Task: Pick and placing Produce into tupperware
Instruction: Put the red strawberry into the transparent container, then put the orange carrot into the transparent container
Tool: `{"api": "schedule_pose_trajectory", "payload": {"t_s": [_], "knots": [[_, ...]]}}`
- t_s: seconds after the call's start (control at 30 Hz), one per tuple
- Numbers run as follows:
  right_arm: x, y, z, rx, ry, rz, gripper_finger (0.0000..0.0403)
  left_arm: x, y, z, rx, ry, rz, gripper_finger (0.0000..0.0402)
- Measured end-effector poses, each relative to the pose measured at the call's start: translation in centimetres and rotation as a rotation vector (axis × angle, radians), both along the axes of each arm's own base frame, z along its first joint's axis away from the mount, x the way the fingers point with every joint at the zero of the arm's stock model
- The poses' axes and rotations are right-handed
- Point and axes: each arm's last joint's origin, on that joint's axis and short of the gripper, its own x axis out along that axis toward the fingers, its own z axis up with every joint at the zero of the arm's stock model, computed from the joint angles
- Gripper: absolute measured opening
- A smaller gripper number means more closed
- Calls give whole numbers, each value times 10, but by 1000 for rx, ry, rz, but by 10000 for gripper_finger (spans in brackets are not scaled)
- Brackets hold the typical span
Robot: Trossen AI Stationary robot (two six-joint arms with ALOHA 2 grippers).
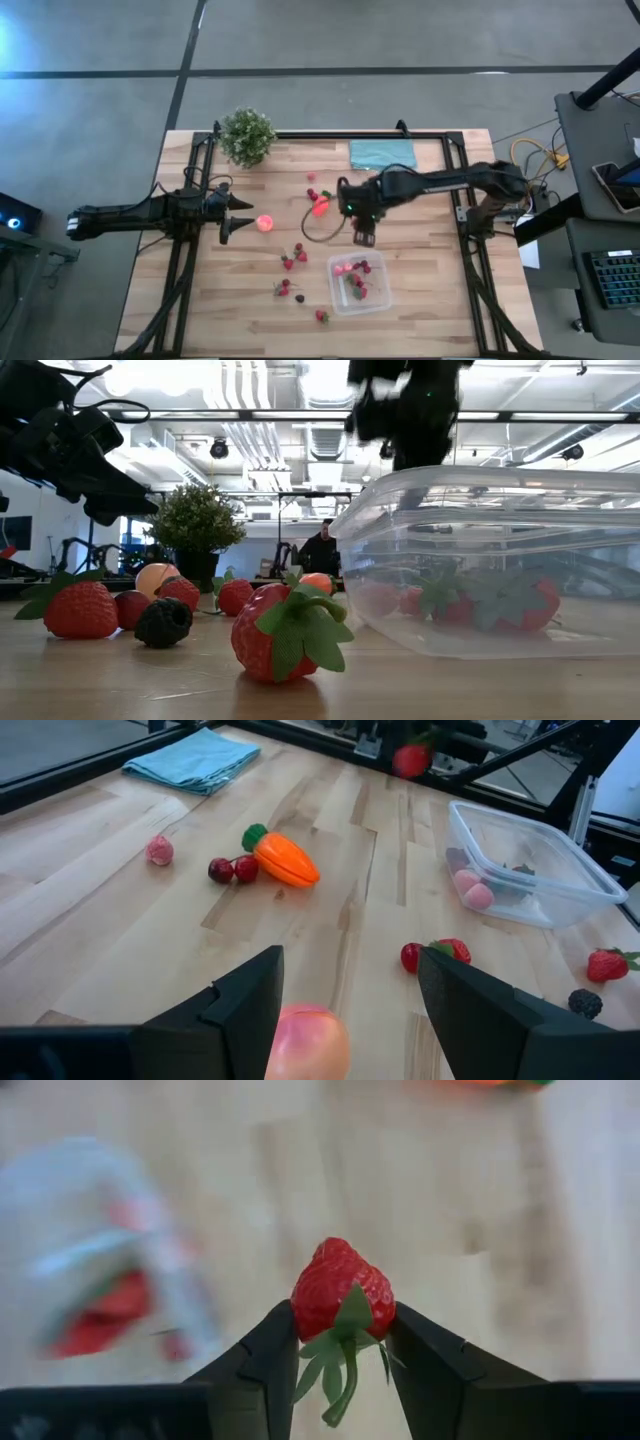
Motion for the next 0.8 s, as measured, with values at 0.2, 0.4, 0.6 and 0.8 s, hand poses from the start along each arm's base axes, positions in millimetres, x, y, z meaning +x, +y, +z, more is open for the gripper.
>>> {"api": "schedule_pose_trajectory", "payload": {"t_s": [0.2,0.4,0.6,0.8], "knots": [[-7,61,4,156,6,24,130,0,0,0,0,0,0,217],[-2,105,-25,181,93,-16,163,0,0,0,0,0,0,217],[-1,109,-32,152,105,-99,232,0,0,0,0,0,0,217],[19,62,-5,22,-52,-245,280,0,0,0,0,0,0,217]]}}
